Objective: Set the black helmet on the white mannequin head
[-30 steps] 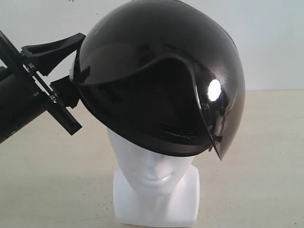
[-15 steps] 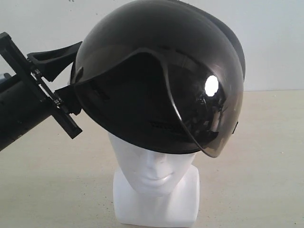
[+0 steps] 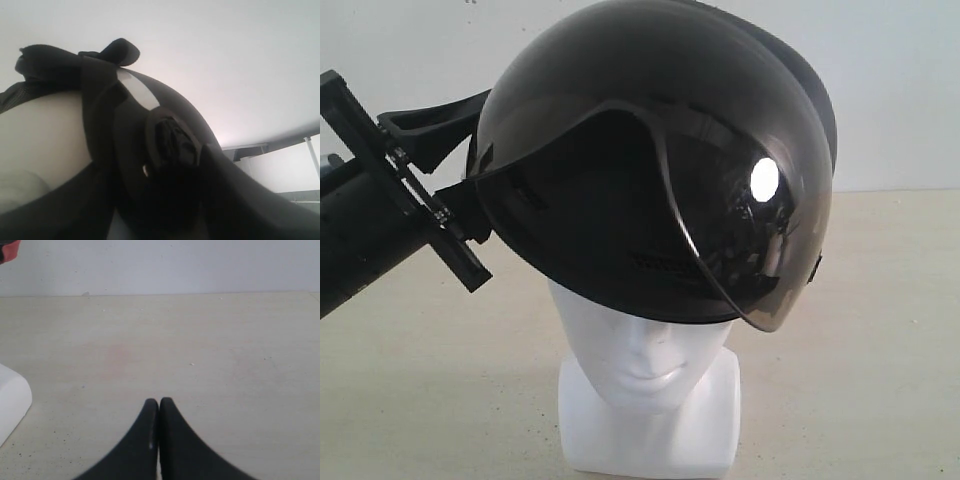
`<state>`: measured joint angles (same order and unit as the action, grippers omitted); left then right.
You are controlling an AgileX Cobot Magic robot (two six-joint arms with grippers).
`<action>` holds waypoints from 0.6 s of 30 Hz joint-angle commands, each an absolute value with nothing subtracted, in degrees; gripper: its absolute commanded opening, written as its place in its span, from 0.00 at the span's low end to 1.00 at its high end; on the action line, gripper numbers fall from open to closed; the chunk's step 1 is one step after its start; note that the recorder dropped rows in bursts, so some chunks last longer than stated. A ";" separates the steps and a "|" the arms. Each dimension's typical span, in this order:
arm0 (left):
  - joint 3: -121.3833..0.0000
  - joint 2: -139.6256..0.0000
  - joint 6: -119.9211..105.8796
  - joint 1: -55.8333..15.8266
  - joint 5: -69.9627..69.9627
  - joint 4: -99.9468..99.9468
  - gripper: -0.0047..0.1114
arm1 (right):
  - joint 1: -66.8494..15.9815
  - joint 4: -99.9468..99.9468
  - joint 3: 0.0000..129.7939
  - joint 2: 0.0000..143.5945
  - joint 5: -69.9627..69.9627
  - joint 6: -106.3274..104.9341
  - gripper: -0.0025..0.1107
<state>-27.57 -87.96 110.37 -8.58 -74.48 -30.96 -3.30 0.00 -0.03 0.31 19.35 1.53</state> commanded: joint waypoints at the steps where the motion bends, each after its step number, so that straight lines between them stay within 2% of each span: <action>1: -25.61 -90.70 103.41 -6.85 -69.96 -31.52 0.08 | -2.86 0.49 0.00 0.00 19.14 1.28 0.02; 6: -25.61 -90.70 104.54 -6.85 -69.96 -31.52 0.09 | -2.86 0.49 0.00 0.00 19.14 1.28 0.02; 13: -25.61 -90.70 104.66 -6.85 -69.96 -31.52 0.35 | -2.86 0.49 0.00 0.00 19.14 1.28 0.02; 18: -25.61 -90.70 104.66 -6.85 -69.96 -31.52 0.42 | -2.86 0.49 0.00 0.00 19.14 1.28 0.02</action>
<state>-27.57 -87.96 110.35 -8.45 -74.48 -31.17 -3.30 0.00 -0.03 0.31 19.35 1.53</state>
